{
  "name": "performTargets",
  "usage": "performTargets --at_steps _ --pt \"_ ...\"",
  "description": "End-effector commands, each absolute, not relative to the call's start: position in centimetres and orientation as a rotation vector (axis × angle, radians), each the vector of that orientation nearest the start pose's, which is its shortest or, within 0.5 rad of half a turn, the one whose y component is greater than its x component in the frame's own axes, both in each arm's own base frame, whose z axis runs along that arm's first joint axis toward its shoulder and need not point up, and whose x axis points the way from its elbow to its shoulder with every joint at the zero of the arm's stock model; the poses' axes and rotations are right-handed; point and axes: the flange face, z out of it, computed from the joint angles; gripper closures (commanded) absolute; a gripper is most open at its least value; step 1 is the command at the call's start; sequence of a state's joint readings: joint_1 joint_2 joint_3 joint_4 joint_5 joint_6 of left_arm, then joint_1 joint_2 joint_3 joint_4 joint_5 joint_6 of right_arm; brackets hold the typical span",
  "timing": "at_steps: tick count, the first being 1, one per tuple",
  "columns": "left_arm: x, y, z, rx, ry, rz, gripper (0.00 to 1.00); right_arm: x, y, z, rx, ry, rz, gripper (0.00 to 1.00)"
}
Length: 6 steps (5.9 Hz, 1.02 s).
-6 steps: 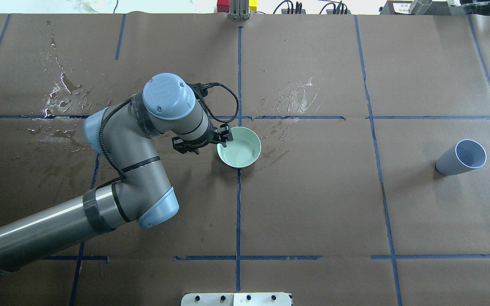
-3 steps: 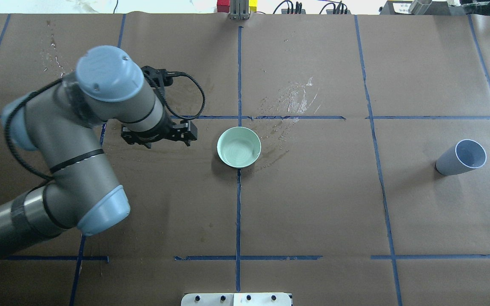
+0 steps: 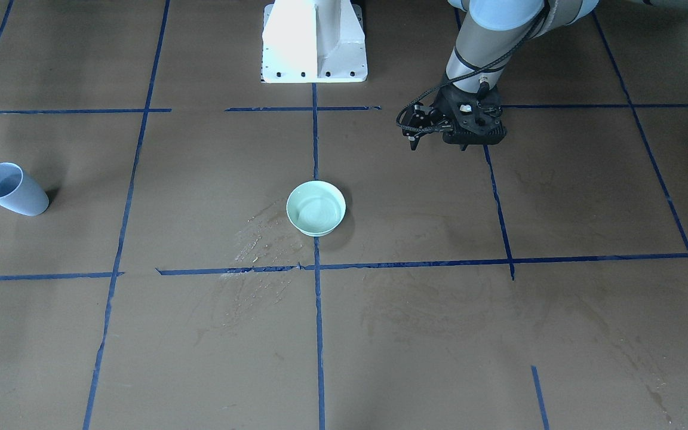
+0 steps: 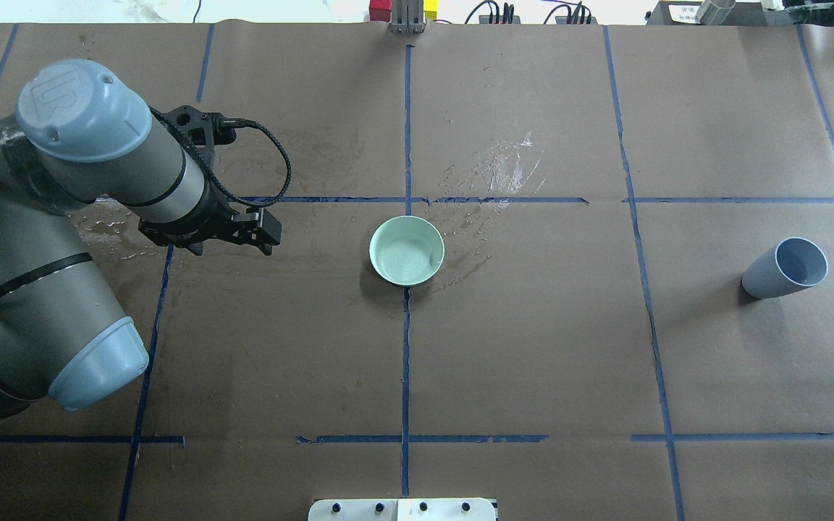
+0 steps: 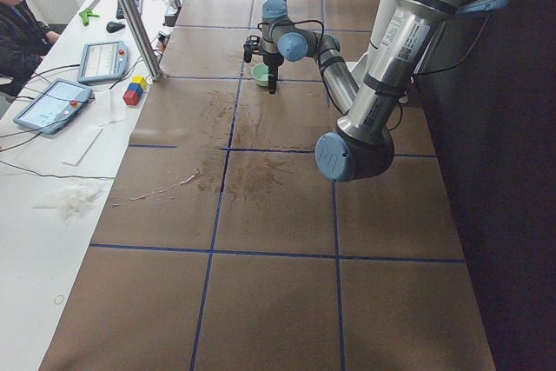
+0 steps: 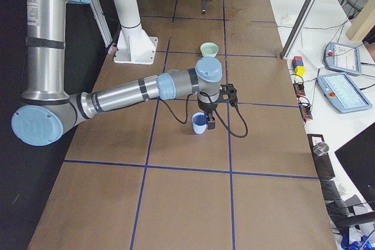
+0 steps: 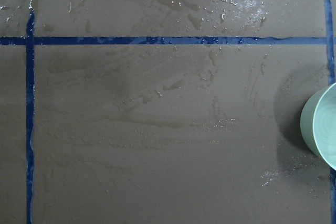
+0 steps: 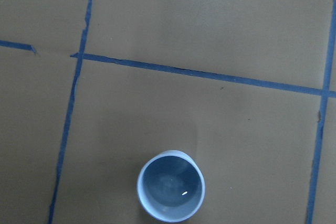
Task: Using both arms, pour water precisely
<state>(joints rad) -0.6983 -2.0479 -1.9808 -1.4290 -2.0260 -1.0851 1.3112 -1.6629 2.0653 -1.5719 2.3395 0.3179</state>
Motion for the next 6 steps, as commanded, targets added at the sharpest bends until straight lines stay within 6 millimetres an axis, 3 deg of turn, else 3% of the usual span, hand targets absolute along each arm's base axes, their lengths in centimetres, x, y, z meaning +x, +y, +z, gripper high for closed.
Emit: performTargets --at_steps 1,4,6 --pt "38.6 -43.9 23.5 0.044 0.849 -0.036 0.0 -9.6 -41.0 44.3 0.212 -0.878 -0.008 0.0" --pt "38.8 -43.8 23.5 0.03 0.851 -0.06 0.0 -13.7 -34.4 48.2 0.368 -0.857 0.097 0.0" --pt "38.9 -43.7 23.6 0.027 0.849 -0.061 0.0 -16.1 -32.0 51.6 0.465 -0.811 0.15 0.0"
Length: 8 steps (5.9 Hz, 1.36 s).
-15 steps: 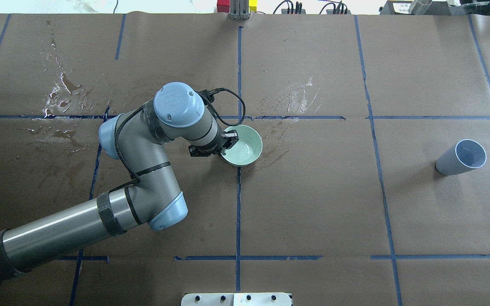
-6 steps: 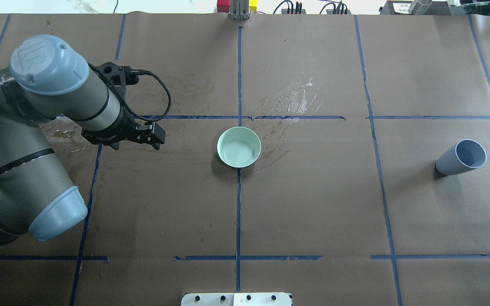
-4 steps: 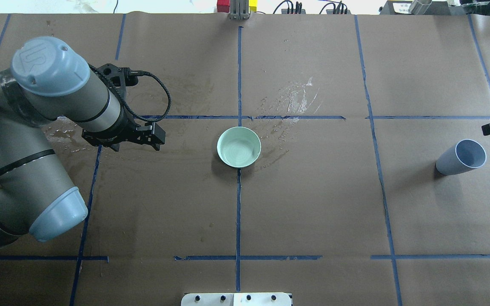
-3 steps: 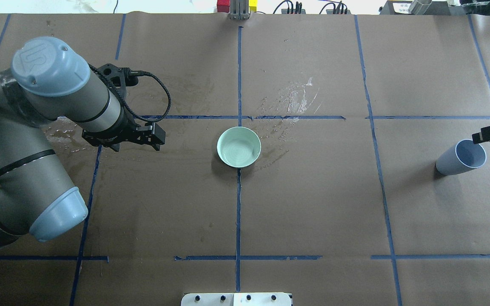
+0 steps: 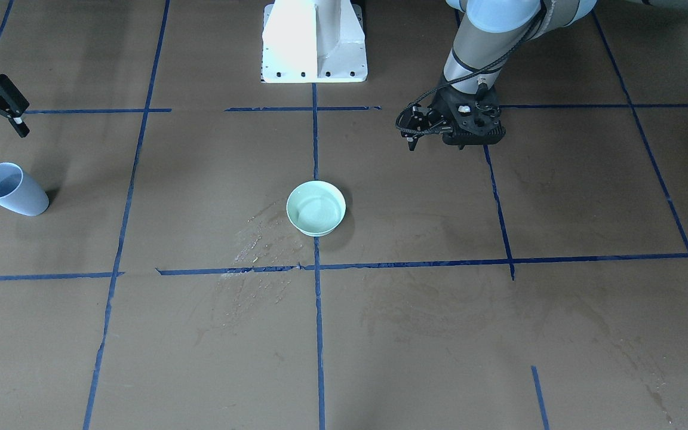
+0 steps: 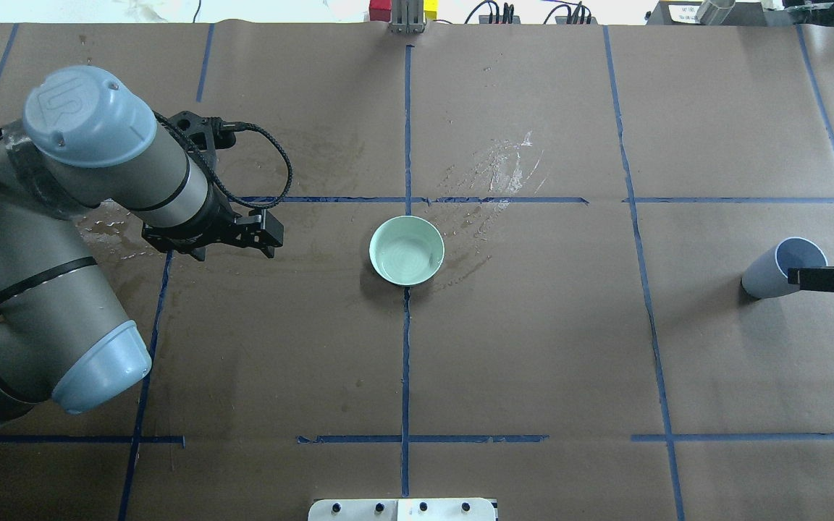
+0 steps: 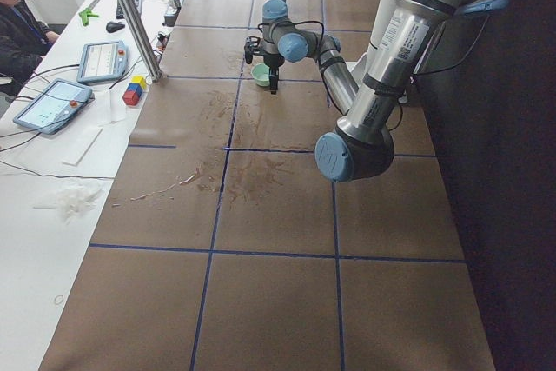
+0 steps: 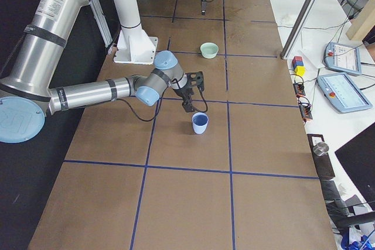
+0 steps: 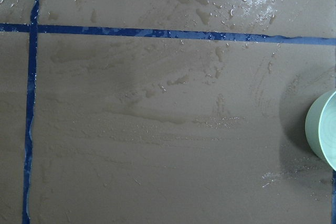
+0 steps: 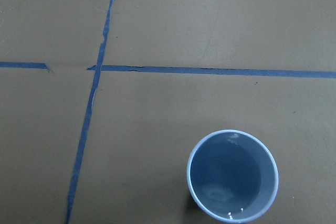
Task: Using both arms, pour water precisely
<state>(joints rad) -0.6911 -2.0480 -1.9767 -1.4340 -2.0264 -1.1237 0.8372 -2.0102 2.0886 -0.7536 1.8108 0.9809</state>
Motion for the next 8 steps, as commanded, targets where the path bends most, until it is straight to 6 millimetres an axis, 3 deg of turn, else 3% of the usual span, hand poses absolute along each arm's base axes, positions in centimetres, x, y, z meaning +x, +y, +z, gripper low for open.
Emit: performTargets --at_steps 1,4,6,8 --pt "38.9 -43.7 23.7 0.026 0.848 -0.061 0.0 -17.1 -31.6 53.1 0.503 -0.791 0.15 0.0" --pt "38.9 -43.7 23.5 0.026 0.852 -0.067 0.0 -17.7 -30.2 54.2 0.554 -0.769 0.166 0.0" --pt "38.9 -43.7 23.4 0.028 0.854 -0.065 0.0 -21.1 -28.5 55.8 0.606 -0.741 0.195 0.0" --pt "38.9 -43.7 23.4 0.028 0.854 -0.065 0.0 -20.1 -27.5 58.8 0.649 -0.748 0.205 0.0"
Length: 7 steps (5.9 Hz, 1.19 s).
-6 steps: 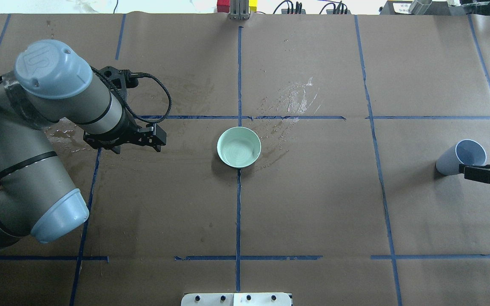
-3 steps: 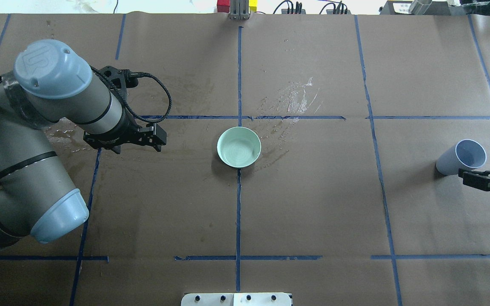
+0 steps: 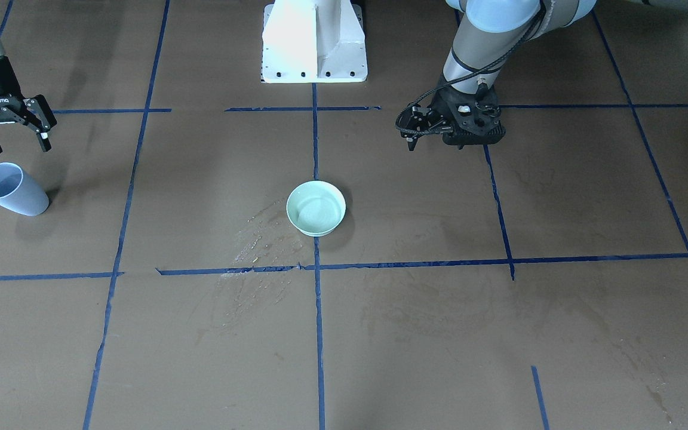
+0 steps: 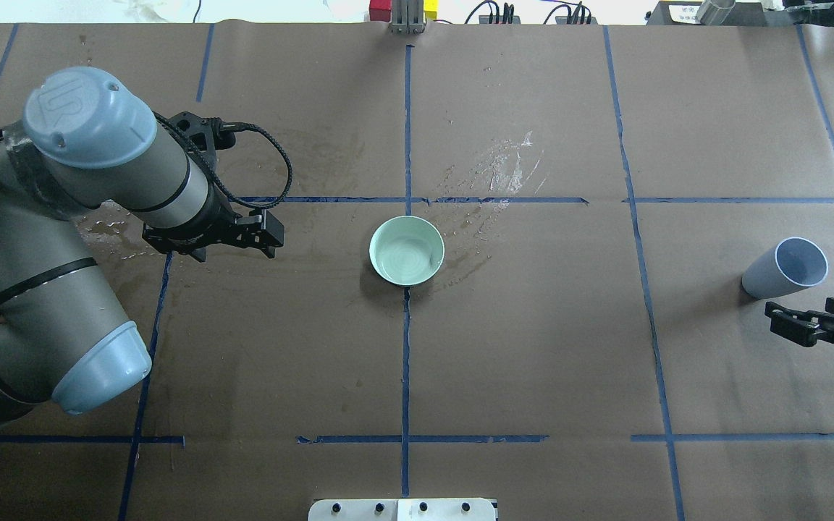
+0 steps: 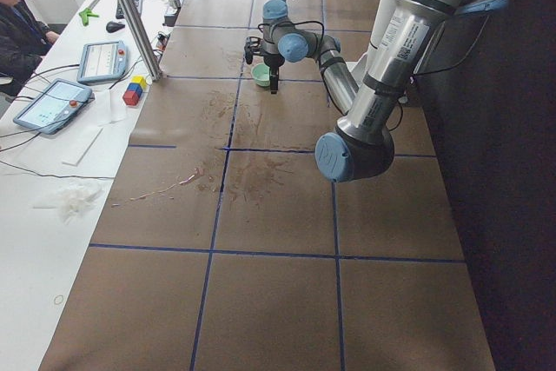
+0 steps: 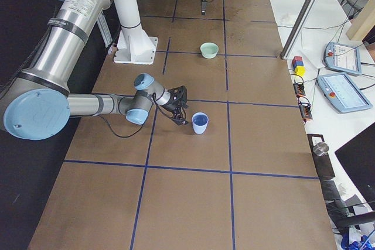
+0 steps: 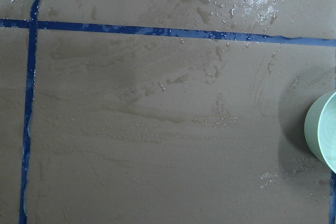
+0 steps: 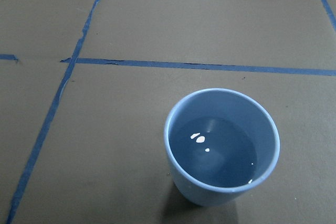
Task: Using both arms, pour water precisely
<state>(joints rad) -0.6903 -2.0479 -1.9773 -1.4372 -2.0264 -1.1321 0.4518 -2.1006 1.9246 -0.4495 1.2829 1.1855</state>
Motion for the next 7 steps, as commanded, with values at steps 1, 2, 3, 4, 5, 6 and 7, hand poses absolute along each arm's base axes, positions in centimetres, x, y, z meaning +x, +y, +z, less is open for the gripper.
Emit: performTargets --at_steps 1,2,3,4,5,6,7 --pt "38.9 -43.7 23.3 0.028 0.855 -0.065 0.0 -19.9 -27.4 60.5 0.686 -0.722 0.216 0.0" --pt "38.9 -43.7 23.4 0.028 0.854 -0.065 0.0 -19.8 -27.6 61.1 0.715 -0.717 0.237 0.0" --pt "38.9 -43.7 23.3 0.028 0.855 -0.065 0.0 -20.1 -27.9 61.2 0.742 -0.708 0.259 0.0" --pt "38.9 -43.7 23.3 0.028 0.855 -0.065 0.0 -20.6 -28.2 60.8 0.773 -0.712 0.293 0.0" --pt "38.9 -43.7 23.3 0.028 0.855 -0.065 0.0 -21.2 -28.6 60.8 0.813 -0.7 0.308 0.0" --pt "38.9 -43.7 23.3 0.028 0.855 -0.066 0.0 -22.0 -28.7 61.5 0.844 -0.677 0.316 0.0" --pt "38.9 -43.7 23.3 0.028 0.855 -0.066 0.0 -22.4 -28.4 62.1 0.851 -0.675 0.33 0.0"
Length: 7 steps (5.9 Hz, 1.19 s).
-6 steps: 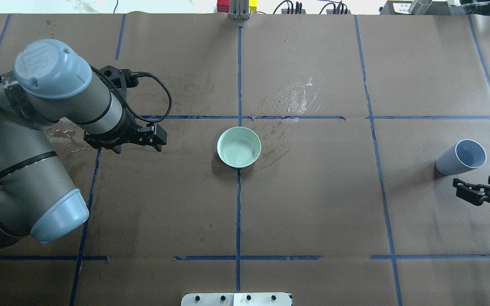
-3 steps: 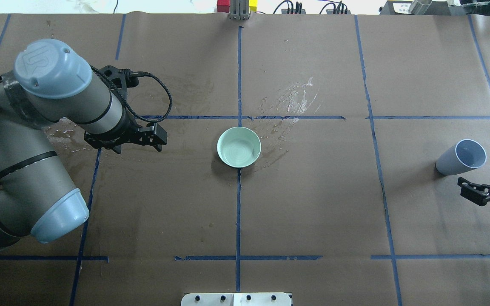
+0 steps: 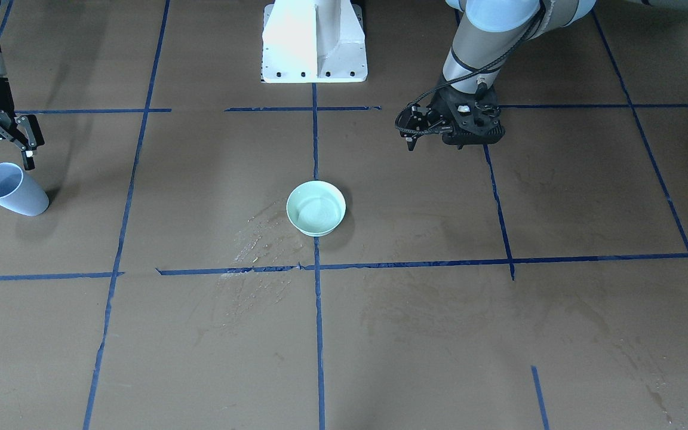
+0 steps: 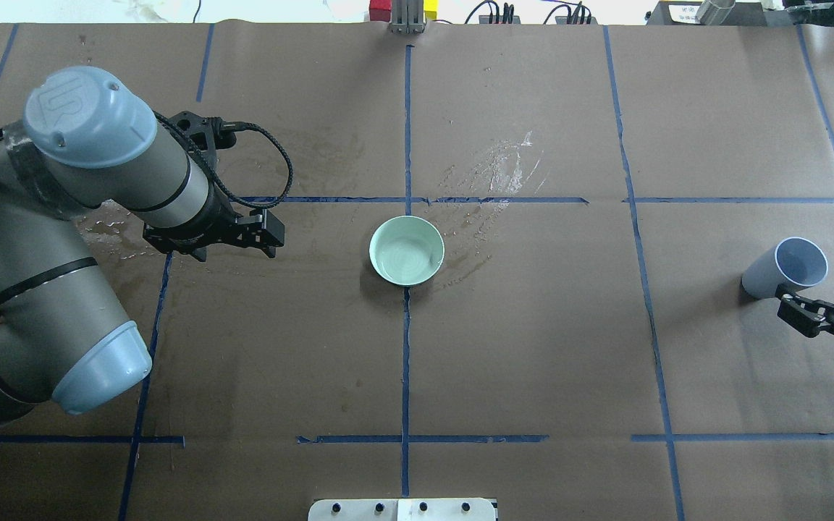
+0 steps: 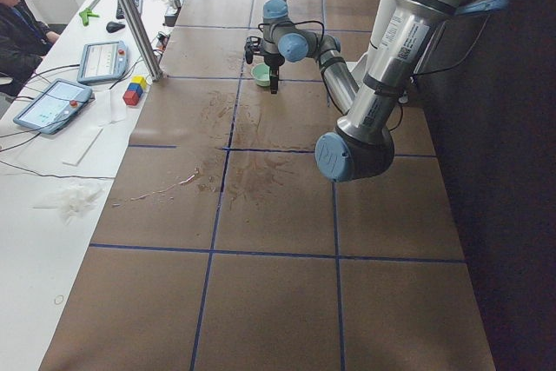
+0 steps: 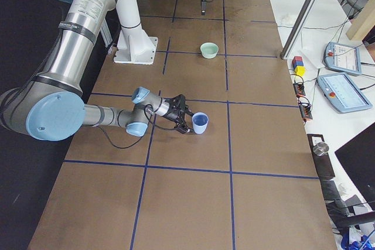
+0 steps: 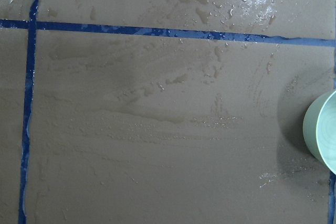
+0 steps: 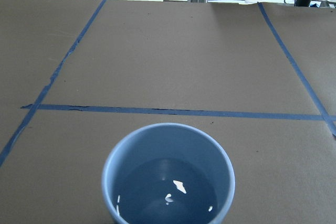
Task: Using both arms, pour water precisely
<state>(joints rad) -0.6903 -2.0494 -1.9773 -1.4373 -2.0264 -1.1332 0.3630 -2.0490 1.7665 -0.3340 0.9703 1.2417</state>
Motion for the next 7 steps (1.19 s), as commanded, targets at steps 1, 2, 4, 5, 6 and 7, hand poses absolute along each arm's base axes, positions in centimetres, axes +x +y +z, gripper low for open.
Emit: performTargets --at_steps 1,2,4,5,6,7 --pt "38.9 -43.7 23.5 0.026 0.853 -0.067 0.0 -23.5 -27.9 62.9 0.893 -0.658 0.342 0.0" --pt "38.8 -43.7 23.6 0.026 0.851 -0.066 0.0 -24.7 -28.0 63.4 0.919 -0.65 0.346 0.0" --pt "38.8 -43.7 23.8 0.023 0.849 -0.068 0.0 -25.3 -28.3 63.5 0.963 -0.632 0.362 0.0" --pt "38.8 -43.7 23.8 0.023 0.849 -0.068 0.0 -26.2 -28.6 64.5 0.978 -0.614 0.365 0.0" --pt "38.8 -43.6 23.7 0.024 0.85 -0.068 0.0 -26.9 -28.9 64.9 0.993 -0.606 0.373 0.0" --pt "38.8 -43.7 23.8 0.024 0.849 -0.067 0.0 -26.9 -29.0 64.9 0.999 -0.602 0.375 0.0"
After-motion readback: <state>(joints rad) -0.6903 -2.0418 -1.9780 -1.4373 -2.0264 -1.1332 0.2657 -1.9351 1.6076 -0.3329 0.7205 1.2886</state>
